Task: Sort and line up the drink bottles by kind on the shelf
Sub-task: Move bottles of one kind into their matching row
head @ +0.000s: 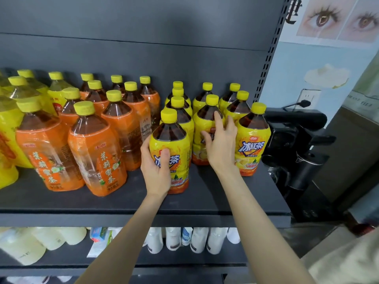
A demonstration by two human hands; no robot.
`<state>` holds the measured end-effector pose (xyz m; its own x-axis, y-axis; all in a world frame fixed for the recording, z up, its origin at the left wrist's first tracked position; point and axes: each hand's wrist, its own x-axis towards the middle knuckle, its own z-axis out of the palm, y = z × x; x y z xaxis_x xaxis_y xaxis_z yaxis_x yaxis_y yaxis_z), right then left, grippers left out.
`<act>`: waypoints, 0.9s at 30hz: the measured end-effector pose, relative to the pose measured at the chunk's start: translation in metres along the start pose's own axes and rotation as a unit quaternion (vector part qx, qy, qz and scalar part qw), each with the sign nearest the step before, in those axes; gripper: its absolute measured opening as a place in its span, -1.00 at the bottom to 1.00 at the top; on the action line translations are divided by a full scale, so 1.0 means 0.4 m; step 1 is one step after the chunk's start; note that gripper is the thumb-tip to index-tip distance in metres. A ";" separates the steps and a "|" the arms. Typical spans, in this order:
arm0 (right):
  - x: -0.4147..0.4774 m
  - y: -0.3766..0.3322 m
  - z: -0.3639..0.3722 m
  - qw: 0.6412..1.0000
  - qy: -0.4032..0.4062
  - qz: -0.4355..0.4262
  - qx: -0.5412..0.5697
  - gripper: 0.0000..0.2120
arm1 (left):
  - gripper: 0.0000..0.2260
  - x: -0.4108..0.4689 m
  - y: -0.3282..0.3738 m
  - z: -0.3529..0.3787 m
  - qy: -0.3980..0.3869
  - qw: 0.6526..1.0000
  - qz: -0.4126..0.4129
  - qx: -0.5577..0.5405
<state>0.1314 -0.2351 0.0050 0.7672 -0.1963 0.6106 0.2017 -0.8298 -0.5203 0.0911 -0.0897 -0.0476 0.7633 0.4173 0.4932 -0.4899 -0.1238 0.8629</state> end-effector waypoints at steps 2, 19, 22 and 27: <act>0.002 -0.002 0.009 0.999 0.027 -0.008 -0.030 -0.46 | -0.52 0.000 0.000 0.001 0.000 1.000 -0.003 0.000; -0.026 0.050 0.099 0.958 0.032 0.219 0.180 -0.38 | -0.52 0.002 -0.014 -0.003 0.000 1.000 0.000 0.004; -0.025 0.060 0.118 0.960 0.030 0.216 0.176 -0.39 | -0.51 0.002 -0.016 -0.002 0.002 1.000 -0.001 0.005; -0.009 0.061 0.129 0.972 0.035 0.202 0.110 -0.39 | -0.52 0.003 -0.010 0.000 0.001 1.000 -0.010 0.003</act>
<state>0.1651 -0.2276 -0.0407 0.7690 -0.5252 0.3644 0.0236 -0.5463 -0.8373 0.0938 -0.0886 -0.0506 0.7719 0.4208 0.4765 -0.4727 -0.1214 0.8728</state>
